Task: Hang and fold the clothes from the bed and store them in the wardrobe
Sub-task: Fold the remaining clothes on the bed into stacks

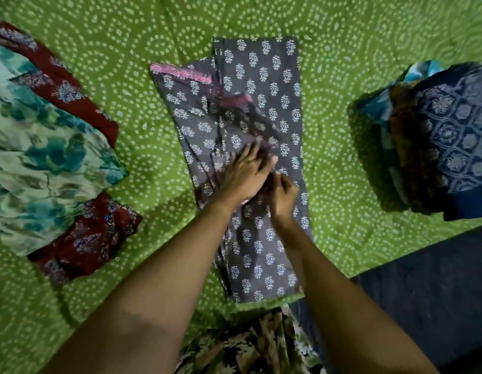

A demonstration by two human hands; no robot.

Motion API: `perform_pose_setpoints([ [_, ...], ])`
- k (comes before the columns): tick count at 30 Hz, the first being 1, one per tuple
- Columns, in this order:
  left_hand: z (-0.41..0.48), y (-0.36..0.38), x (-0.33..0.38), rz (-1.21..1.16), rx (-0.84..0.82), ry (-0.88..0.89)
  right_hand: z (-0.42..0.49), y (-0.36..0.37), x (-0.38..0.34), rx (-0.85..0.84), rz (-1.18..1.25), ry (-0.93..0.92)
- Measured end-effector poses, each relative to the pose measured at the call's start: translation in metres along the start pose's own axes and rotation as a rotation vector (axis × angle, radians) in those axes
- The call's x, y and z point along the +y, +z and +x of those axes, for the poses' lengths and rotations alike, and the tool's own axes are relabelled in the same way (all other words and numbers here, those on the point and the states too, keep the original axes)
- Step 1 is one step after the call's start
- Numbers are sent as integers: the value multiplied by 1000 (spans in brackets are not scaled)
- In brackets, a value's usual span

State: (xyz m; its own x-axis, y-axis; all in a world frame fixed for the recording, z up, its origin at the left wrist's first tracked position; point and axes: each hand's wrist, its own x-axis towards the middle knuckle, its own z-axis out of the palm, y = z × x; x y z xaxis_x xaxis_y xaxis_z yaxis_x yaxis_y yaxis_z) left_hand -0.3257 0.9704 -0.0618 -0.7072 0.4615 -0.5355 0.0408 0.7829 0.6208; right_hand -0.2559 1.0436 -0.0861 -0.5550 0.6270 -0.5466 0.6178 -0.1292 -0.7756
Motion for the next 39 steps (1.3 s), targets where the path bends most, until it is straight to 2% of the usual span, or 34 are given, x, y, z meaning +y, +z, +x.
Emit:
perform_pose_setpoints([
  [2, 0, 13, -9, 139, -156, -30, 5, -10, -4, 74, -60, -56],
  [4, -7, 23, -16, 162, -128, -21, 9, -17, -12, 109, -138, -131],
  [7, -13, 31, -25, 19, 129, -15, 17, -12, -24, 41, -197, -216],
  [9, -13, 27, -30, -60, 297, -30, 21, 0, -34, -116, -221, -279],
  [12, -8, 14, -39, -35, 436, -82, 25, 21, -51, -295, -320, -375],
  [15, 1, -4, -50, -104, 592, -248, 39, 43, -63, -423, -372, -318],
  [17, 5, -16, -61, -196, 701, -397, 48, 54, -70, -460, -447, -284],
  [19, 7, -29, -68, -183, 789, -541, 54, 62, -76, -487, -544, -288],
  [22, 13, -44, -75, -257, 799, -671, 66, 72, -86, -444, -759, -423],
  [24, 22, -49, -83, -343, 771, -730, 75, 82, -94, -400, -794, -508],
  [27, 33, -59, -87, -459, 789, -719, 79, 92, -105, -363, -781, -513],
  [32, 43, -71, -80, -967, 817, -628, 66, 88, -87, -280, -769, -570],
  [36, 47, -77, -74, -1037, 803, -537, 69, 82, -71, -285, -745, -502],
  [39, 48, -73, -60, -899, 882, -427, 72, 78, -71, -283, -561, -342],
])
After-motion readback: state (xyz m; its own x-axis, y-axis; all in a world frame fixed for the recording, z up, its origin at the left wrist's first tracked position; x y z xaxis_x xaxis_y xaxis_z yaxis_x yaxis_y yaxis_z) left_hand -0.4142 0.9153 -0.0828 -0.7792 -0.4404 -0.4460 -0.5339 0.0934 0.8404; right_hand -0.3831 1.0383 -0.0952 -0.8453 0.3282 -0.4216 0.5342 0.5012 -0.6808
